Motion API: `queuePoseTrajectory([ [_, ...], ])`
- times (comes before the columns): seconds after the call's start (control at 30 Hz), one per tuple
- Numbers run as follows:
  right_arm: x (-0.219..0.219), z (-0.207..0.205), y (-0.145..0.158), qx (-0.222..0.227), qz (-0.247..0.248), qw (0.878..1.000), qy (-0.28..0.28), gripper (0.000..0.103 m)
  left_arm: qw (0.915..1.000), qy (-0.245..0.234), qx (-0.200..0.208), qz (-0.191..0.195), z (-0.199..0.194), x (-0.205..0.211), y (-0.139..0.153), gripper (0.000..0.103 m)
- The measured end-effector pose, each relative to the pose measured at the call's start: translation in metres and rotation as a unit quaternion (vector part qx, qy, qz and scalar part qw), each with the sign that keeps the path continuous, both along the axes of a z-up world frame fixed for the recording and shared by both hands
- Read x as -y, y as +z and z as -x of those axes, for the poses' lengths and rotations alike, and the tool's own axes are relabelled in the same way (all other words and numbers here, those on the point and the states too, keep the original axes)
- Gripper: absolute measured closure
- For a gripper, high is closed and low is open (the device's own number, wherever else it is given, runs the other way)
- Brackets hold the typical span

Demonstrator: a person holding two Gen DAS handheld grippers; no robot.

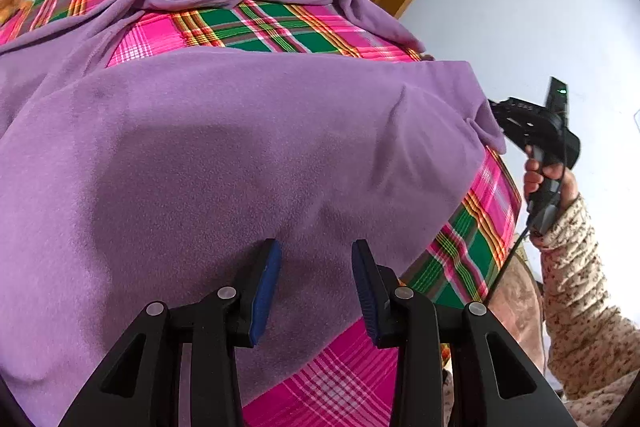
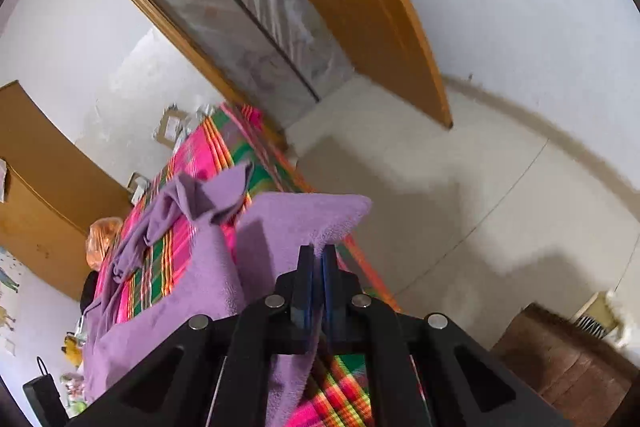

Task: Fold clothes

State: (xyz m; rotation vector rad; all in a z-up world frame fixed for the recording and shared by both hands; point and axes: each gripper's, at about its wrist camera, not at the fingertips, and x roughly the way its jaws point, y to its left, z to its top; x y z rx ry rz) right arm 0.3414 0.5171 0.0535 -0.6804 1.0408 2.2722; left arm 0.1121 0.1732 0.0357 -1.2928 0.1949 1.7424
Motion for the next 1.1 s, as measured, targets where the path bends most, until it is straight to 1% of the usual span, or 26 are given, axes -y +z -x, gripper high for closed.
queuePoseTrajectory([
  [0.07, 0.001, -0.010, 0.008, 0.002, -0.018, 1.000, -0.018, 0.098, 1.0000, 0.002, -0.002, 0.001, -0.001, 0.000, 0.000, 0.064],
  [0.2, 0.002, -0.027, 0.016, 0.025, -0.051, 0.997, -0.055, 0.098, 1.0000, 0.006, 0.002, -0.002, -0.003, 0.000, 0.000, 0.064],
  [0.33, -0.001, -0.042, 0.013, 0.056, -0.077, 0.991, -0.094, 0.098, 1.0000, 0.000, 0.001, -0.002, -0.006, 0.000, 0.000, 0.064],
  [0.5, -0.013, -0.049, 0.008, 0.086, -0.087, 0.986, -0.117, 0.099, 1.0000, -0.007, 0.004, -0.001, -0.008, 0.002, 0.000, 0.064],
  [0.57, -0.014, -0.050, 0.009, 0.090, -0.092, 0.984, -0.125, 0.099, 0.9999, -0.010, 0.006, 0.000, -0.008, 0.002, 0.000, 0.064],
  [0.63, -0.017, -0.047, 0.004, 0.115, -0.092, 0.981, -0.126, 0.099, 0.9999, -0.013, 0.007, 0.000, -0.009, 0.003, -0.001, 0.064],
  [0.7, -0.018, -0.040, -0.008, 0.149, -0.089, 0.977, -0.123, 0.098, 0.9998, -0.016, 0.007, 0.001, -0.009, 0.002, -0.002, 0.064],
  [0.77, -0.016, -0.035, -0.017, 0.172, -0.083, 0.974, -0.124, 0.098, 0.9999, -0.016, 0.005, 0.003, -0.009, 0.002, -0.003, 0.064],
  [0.8, -0.015, -0.034, -0.019, 0.180, -0.086, 0.971, -0.130, 0.095, 0.9999, -0.016, 0.003, 0.004, -0.009, 0.002, -0.003, 0.064],
  [0.9, -0.010, -0.033, -0.018, 0.195, -0.096, 0.968, -0.128, 0.093, 0.9999, -0.013, -0.001, 0.007, -0.010, 0.002, -0.003, 0.064],
  [0.97, -0.002, -0.028, -0.009, 0.208, -0.116, 0.963, -0.128, 0.091, 0.9999, -0.010, -0.002, 0.007, -0.011, 0.001, -0.004, 0.064],
  [1.03, 0.008, -0.023, 0.001, 0.216, -0.145, 0.957, -0.126, 0.086, 0.9999, -0.009, -0.007, 0.010, -0.012, 0.001, -0.004, 0.064],
  [1.07, 0.017, -0.020, 0.007, 0.211, -0.162, 0.957, -0.116, 0.081, 0.9999, -0.008, -0.010, 0.011, -0.012, 0.001, -0.004, 0.064],
  [1.1, 0.026, -0.015, 0.009, 0.204, -0.169, 0.959, -0.097, 0.077, 0.9998, -0.008, -0.013, 0.012, -0.013, 0.001, -0.004, 0.064],
])
